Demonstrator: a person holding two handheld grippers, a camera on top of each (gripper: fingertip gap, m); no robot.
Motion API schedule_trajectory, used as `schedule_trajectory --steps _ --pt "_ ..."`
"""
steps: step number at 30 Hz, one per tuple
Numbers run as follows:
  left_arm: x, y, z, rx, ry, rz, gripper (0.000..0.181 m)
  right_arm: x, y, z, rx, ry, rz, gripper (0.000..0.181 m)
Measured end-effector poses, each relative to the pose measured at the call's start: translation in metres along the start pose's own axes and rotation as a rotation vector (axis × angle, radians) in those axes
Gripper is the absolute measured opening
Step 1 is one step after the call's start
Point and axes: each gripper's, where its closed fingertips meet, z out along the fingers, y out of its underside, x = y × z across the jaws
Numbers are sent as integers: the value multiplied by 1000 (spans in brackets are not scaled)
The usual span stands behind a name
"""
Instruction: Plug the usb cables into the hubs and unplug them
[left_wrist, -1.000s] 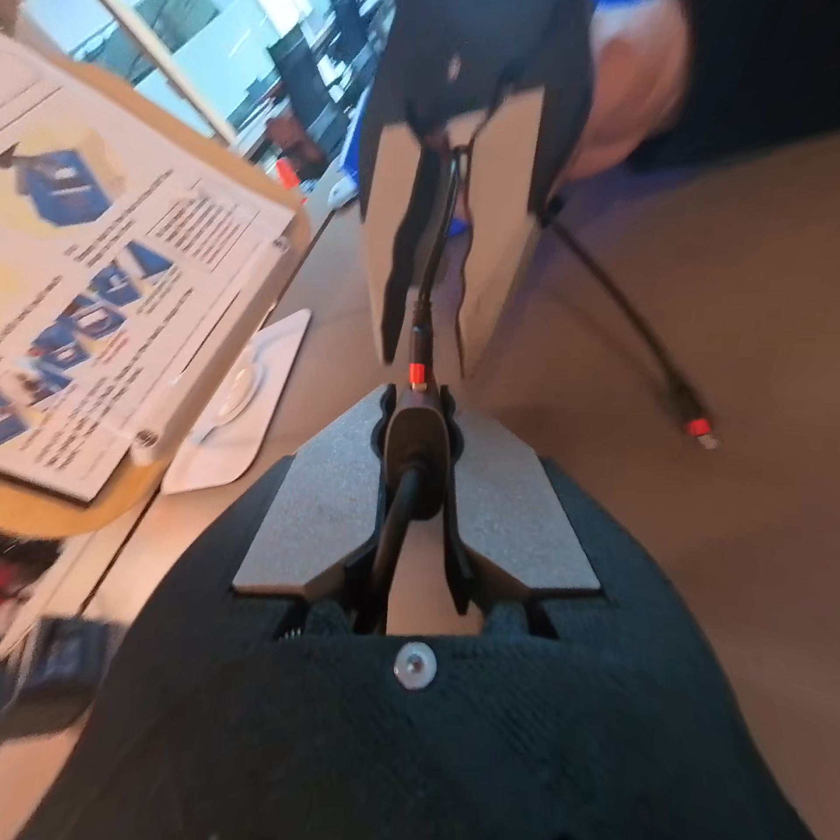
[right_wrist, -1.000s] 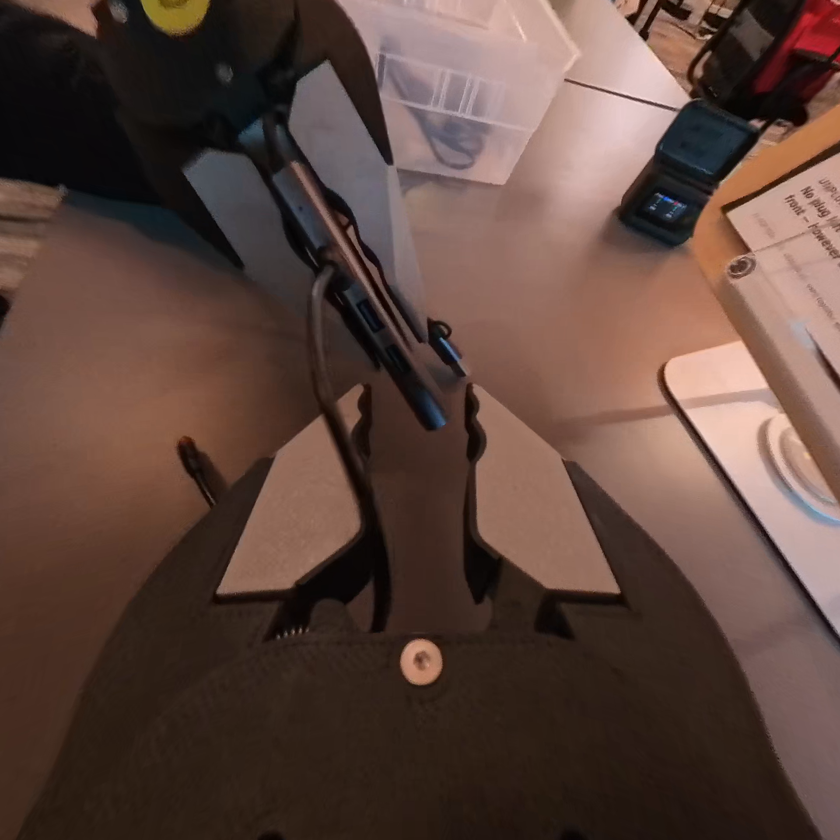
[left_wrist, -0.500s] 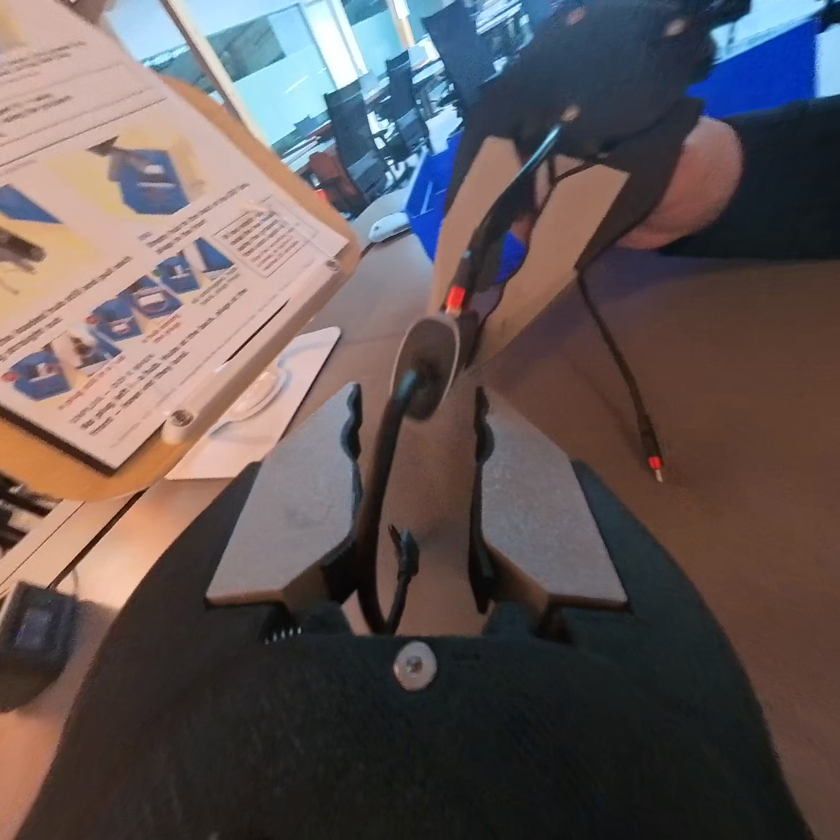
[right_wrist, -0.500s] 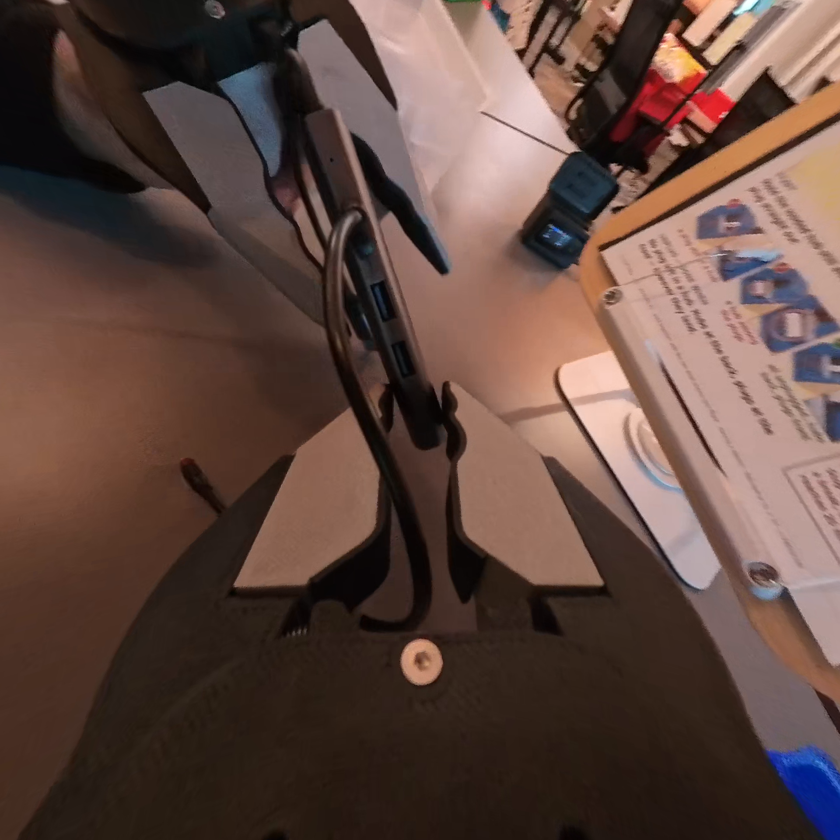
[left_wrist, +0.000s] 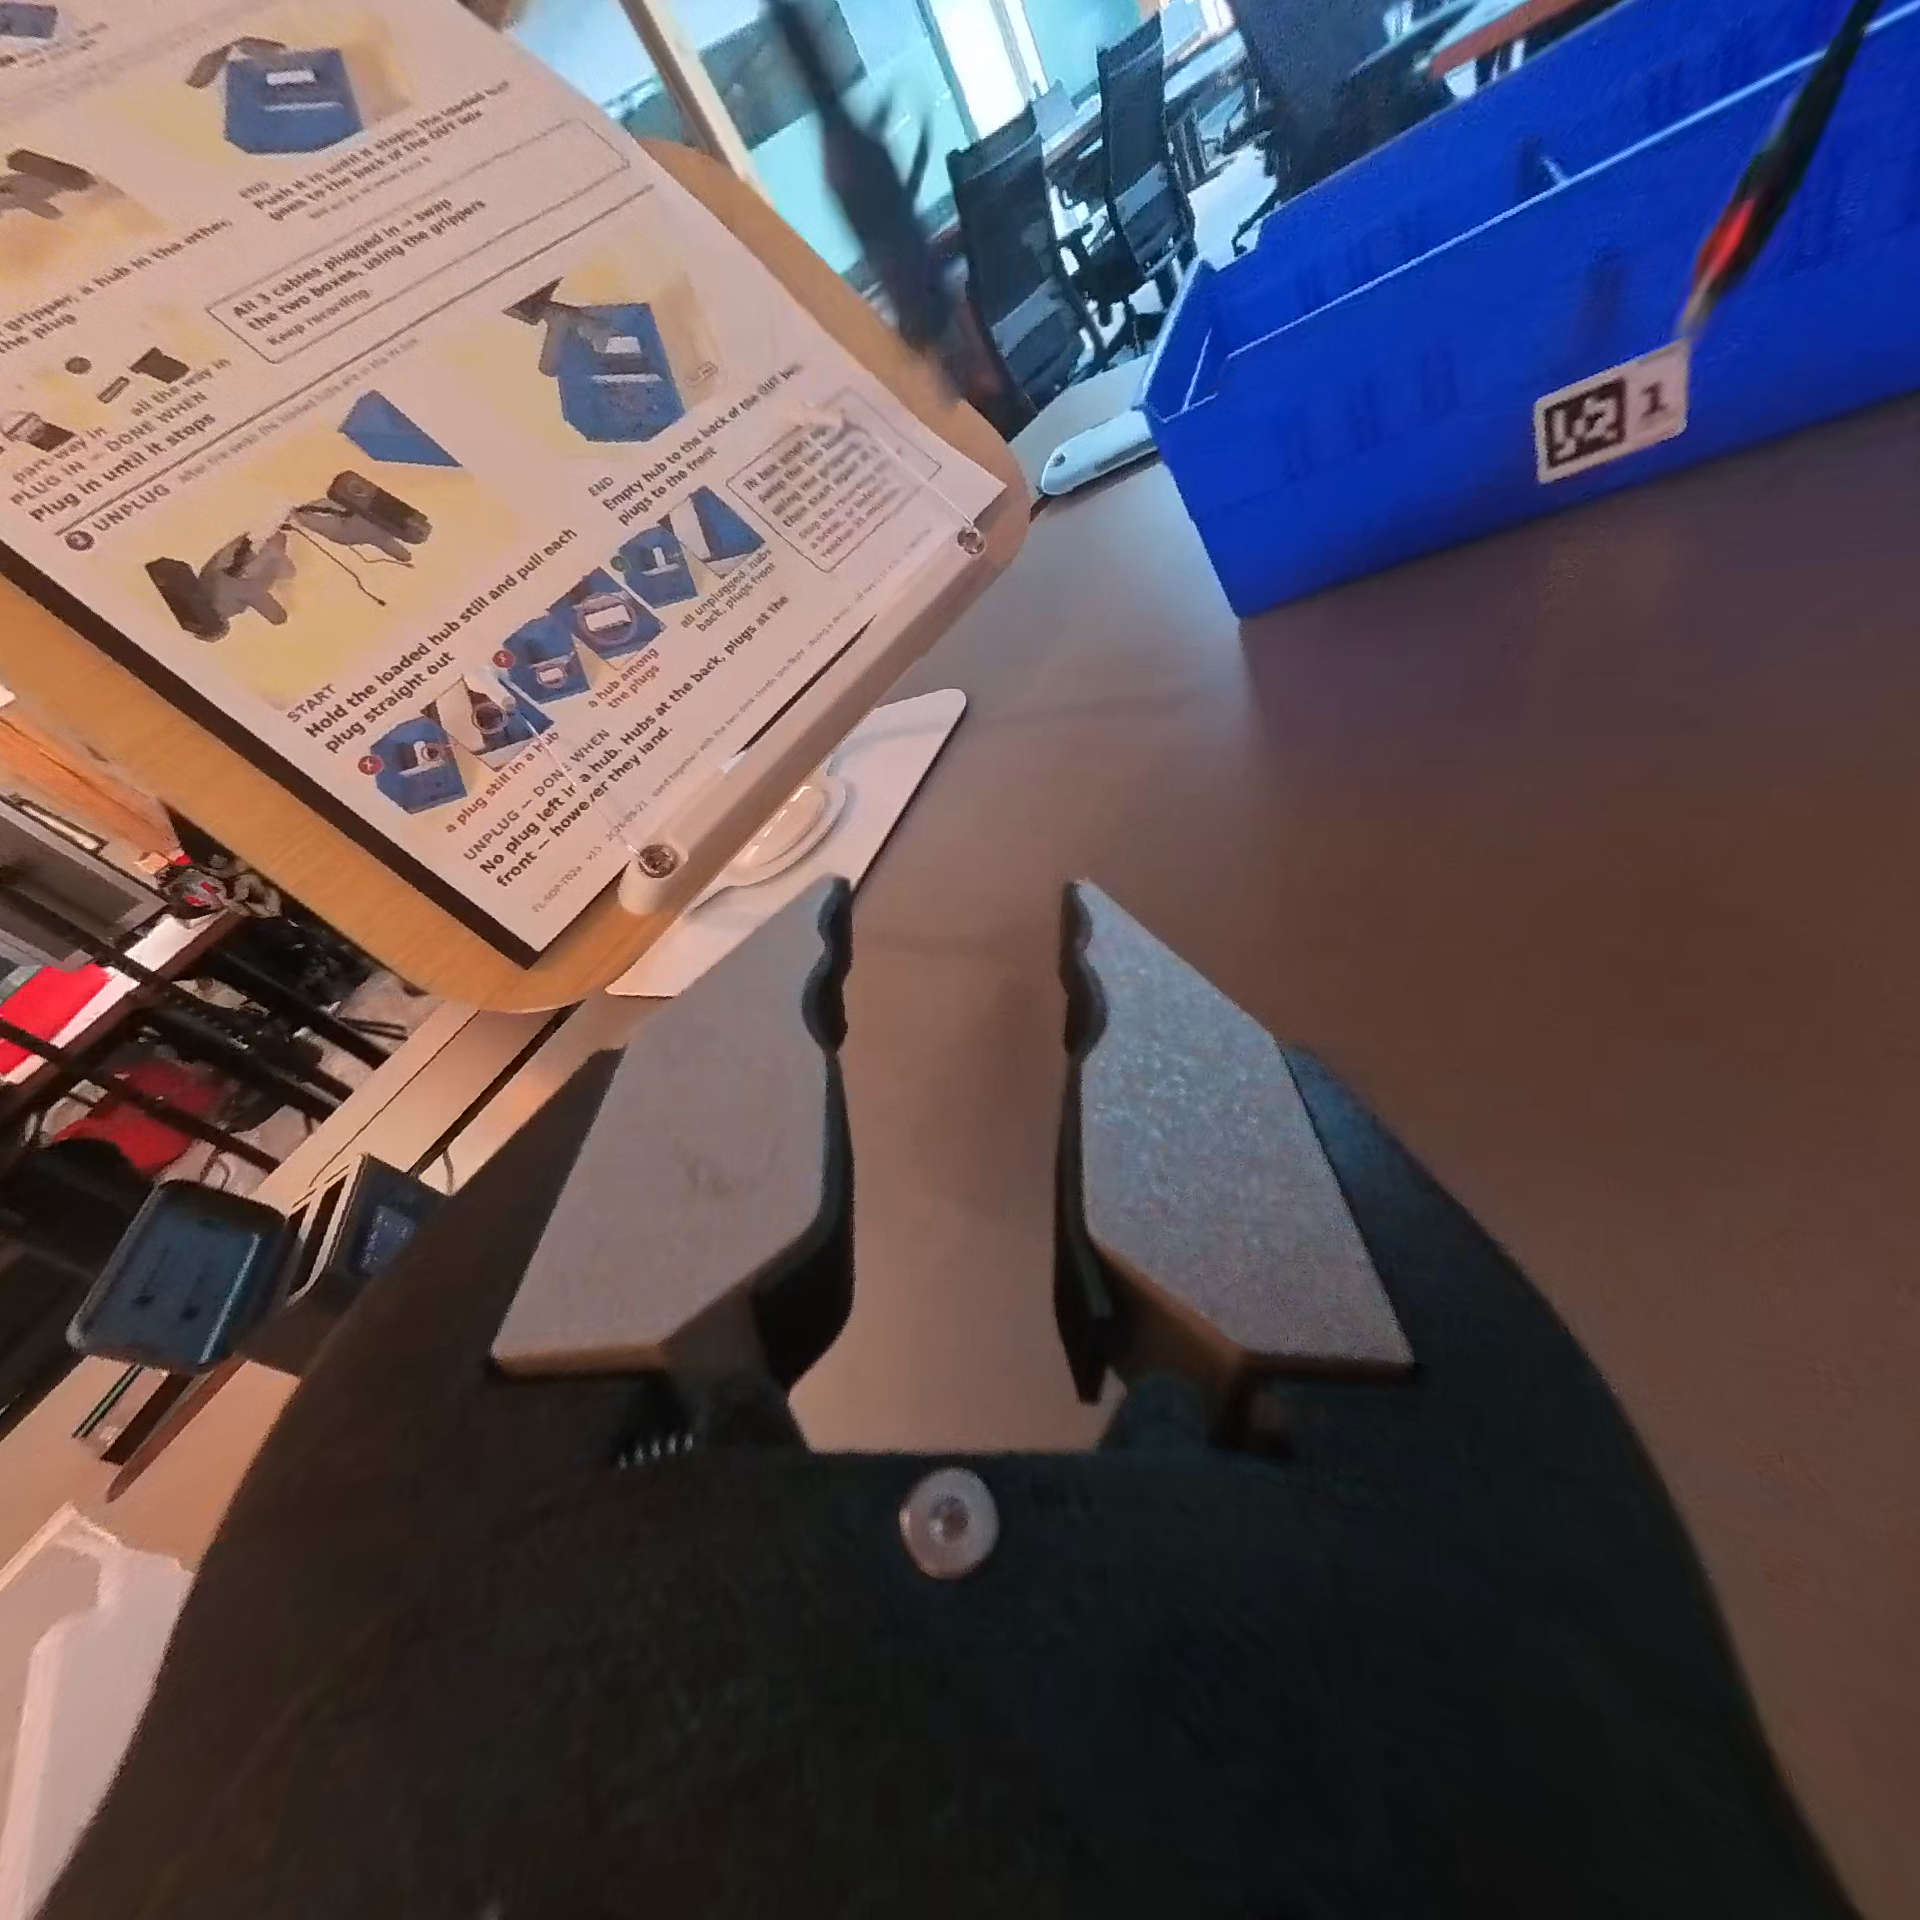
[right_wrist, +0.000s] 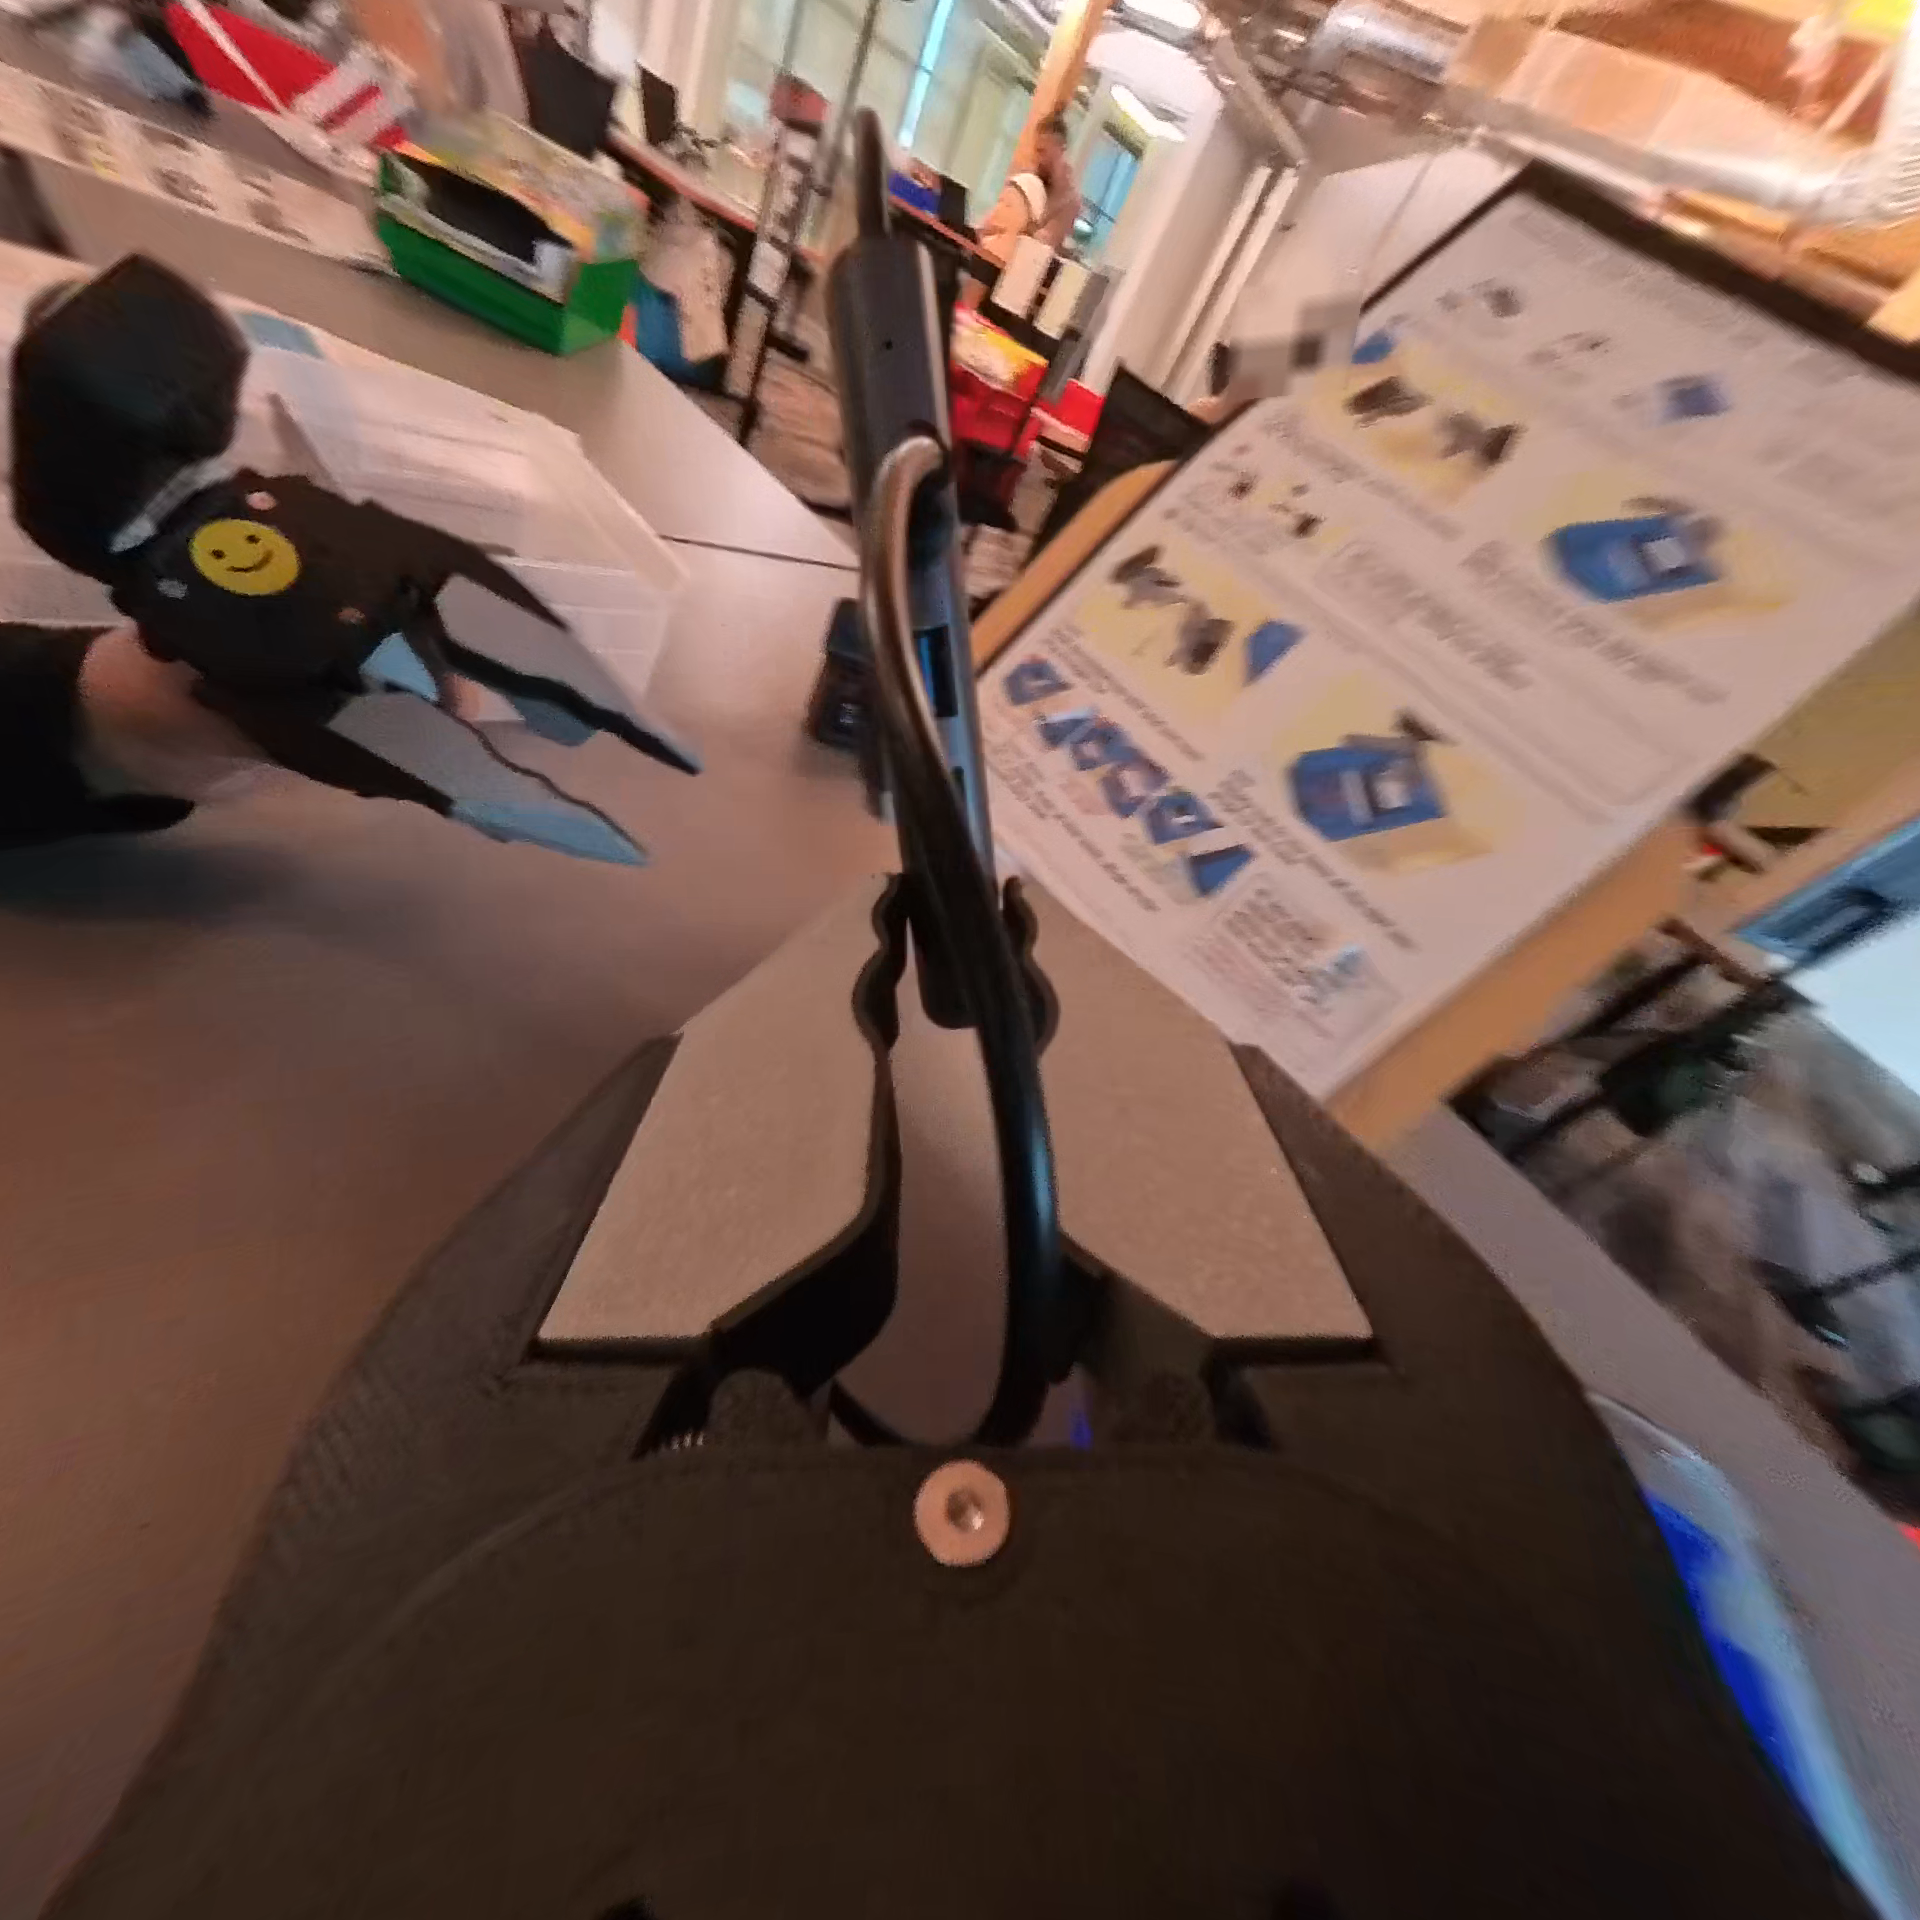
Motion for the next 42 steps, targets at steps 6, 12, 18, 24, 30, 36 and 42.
schedule_trajectory --steps 6,12,18,24,30,36,42 --pt "10 6 5 -46 27 37 35 98 -32 -79 -126 285 -110 15" --pt "19 17 10 -105 36 109 29 179 24 -120 -653 305 -295 15" --pt "24 19 13 -115 52 125 28 199 101 -116 -1127 36 -367 17" --pt "22 25 15 -138 50 126 28 180 207 -78 -1556 -337 -444 16" --pt "22 28 17 -149 56 139 28 176 288 -41 -1735 -374 -535 17" --pt "23 30 19 -162 66 139 27 186 278 -56 -1746 -381 -468 32" --pt "17 32 16 -166 49 113 27 220 211 -53 -1478 -191 -265 48"
